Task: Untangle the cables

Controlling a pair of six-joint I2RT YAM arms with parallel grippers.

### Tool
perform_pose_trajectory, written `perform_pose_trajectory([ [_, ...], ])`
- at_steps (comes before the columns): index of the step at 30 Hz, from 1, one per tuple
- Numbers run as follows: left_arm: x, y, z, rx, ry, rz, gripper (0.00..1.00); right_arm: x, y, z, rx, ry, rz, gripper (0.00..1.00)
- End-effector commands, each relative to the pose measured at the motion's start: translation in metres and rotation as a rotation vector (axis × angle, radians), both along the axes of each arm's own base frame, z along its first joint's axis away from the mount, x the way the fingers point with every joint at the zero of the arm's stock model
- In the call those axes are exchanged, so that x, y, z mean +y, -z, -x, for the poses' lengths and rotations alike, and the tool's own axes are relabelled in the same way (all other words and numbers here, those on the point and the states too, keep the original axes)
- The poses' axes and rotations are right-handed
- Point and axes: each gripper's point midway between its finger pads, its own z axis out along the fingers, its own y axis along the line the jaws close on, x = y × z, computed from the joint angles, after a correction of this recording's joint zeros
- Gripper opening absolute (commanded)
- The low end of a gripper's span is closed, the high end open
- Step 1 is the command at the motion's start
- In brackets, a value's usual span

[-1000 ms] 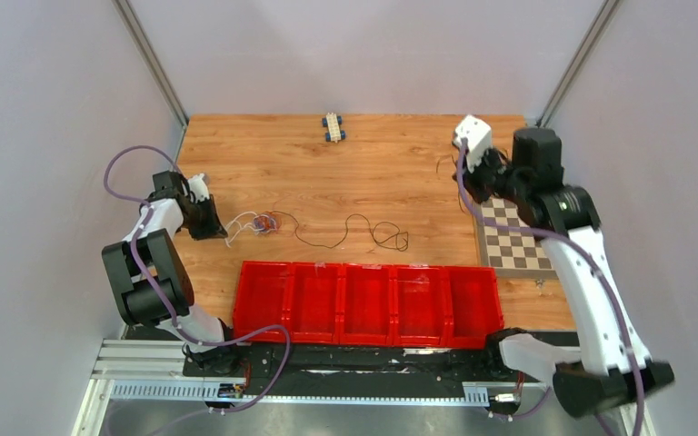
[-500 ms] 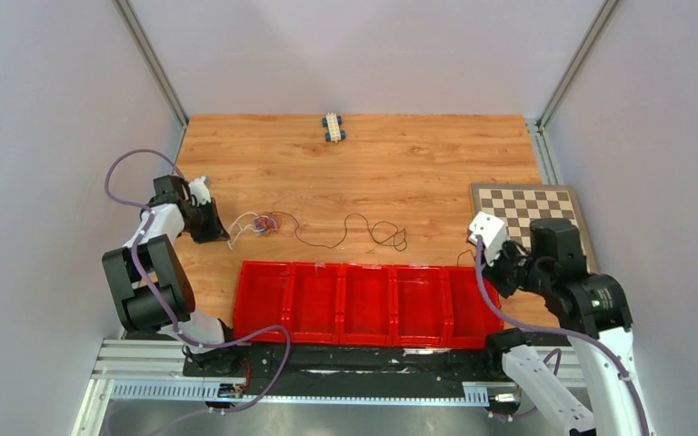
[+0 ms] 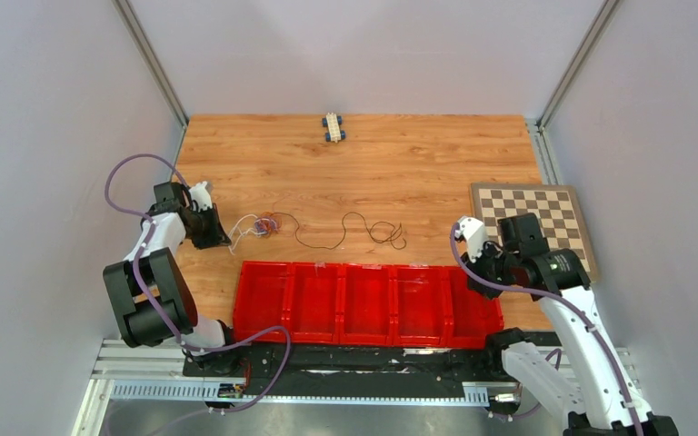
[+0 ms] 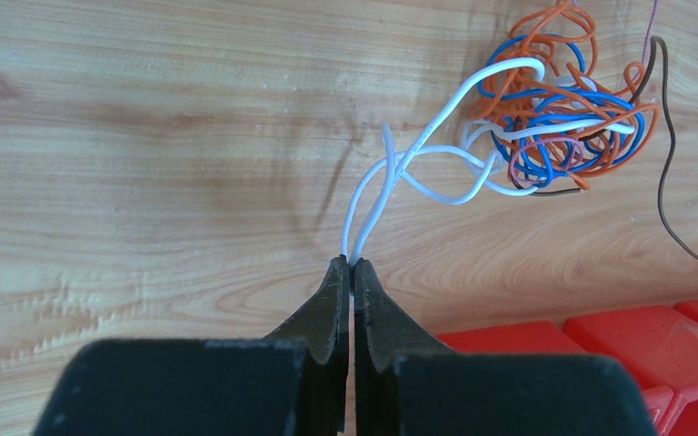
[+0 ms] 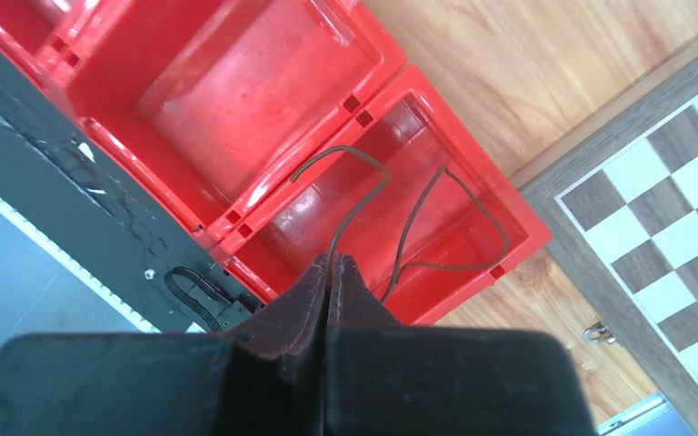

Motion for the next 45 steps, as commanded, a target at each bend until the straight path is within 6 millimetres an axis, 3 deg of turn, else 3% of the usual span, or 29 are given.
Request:
perform_pose_trajectory([
  [1,-0.001,-0.008,-0.005,-0.053,0.023,-0.003,0.00,-0.008,0.020,-0.013,0.035,0.063,0.056,0.00],
  [10,-0.002,-0.007,-0.007,-0.055,0.019,0.008,0.00,-0.019,0.040,-0.024,0.124,0.134,0.142,0.00],
  [16,-0.003,-0.005,-0.007,-0.049,0.013,0.017,0.00,-0.021,0.044,-0.026,0.145,0.137,0.157,0.35],
  [19,-0.003,-0.005,-0.007,-0.047,0.014,0.018,0.00,-0.018,0.032,-0.037,0.112,0.139,0.148,0.48],
  [24,-0.004,-0.005,-0.007,-0.043,0.024,0.026,0.00,0.005,-0.011,-0.067,0.023,0.090,0.043,0.67],
  [29,-0.004,-0.009,-0.010,-0.038,0.034,0.030,0.00,0.028,-0.030,-0.095,0.008,0.022,-0.035,0.72],
  [35,-0.017,-0.007,-0.003,-0.031,0.112,0.028,0.00,0.079,-0.056,-0.138,-0.078,-0.125,-0.219,0.83],
  [40,-0.030,-0.005,0.003,-0.015,0.161,0.050,0.00,0.151,-0.034,-0.177,-0.086,-0.251,-0.221,0.91],
  [45,-0.041,-0.001,0.006,0.010,0.195,0.059,0.00,0.228,-0.014,-0.206,-0.081,-0.357,-0.241,0.90],
])
